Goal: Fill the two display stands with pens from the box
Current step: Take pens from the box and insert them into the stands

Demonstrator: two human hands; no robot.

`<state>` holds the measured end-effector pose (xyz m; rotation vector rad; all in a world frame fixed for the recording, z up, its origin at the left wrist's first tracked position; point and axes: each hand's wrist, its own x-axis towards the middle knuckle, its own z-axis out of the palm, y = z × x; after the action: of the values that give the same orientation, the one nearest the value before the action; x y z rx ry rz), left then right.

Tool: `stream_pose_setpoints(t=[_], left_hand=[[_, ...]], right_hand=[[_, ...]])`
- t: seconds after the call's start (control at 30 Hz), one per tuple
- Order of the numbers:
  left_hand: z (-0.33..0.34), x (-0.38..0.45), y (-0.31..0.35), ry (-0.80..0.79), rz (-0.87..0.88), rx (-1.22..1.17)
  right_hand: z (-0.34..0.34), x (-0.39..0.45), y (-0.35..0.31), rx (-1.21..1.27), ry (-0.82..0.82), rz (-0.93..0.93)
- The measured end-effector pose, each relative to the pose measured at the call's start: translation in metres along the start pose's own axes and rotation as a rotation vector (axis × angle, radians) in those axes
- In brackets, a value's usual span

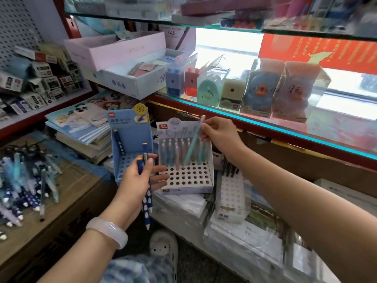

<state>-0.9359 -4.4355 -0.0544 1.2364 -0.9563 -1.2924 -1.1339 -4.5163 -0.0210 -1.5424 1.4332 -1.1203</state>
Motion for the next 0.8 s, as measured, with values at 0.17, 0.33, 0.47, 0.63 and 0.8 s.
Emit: stream_pose_setpoints(t=[0.17,0.33,0.47,0.63,0.8], left_hand=[[-0.004,-0.001,-0.002,0.038,0.090,0.078],[-0.005,-0.001,-0.005,0.002,0.088,0.067],[-0.008,0.001,-0.006,-0.014,0.087,0.065],[-0.010,0.000,-0.009,-0.015,0.075,0.075],[-0.009,0.000,-0.010,-0.004,0.062,0.070]], right_hand=[[-0.001,0.004,0.031,-0.373,0.164,0.002],[0.009,0.006,0.042,-0.477,0.202,0.010],[0.013,0.011,0.049,-0.558,0.200,0.027],[0.014,0.013,0.049,-0.576,0.181,0.032],[0.016,0.013,0.048,-0.589,0.184,0.020]])
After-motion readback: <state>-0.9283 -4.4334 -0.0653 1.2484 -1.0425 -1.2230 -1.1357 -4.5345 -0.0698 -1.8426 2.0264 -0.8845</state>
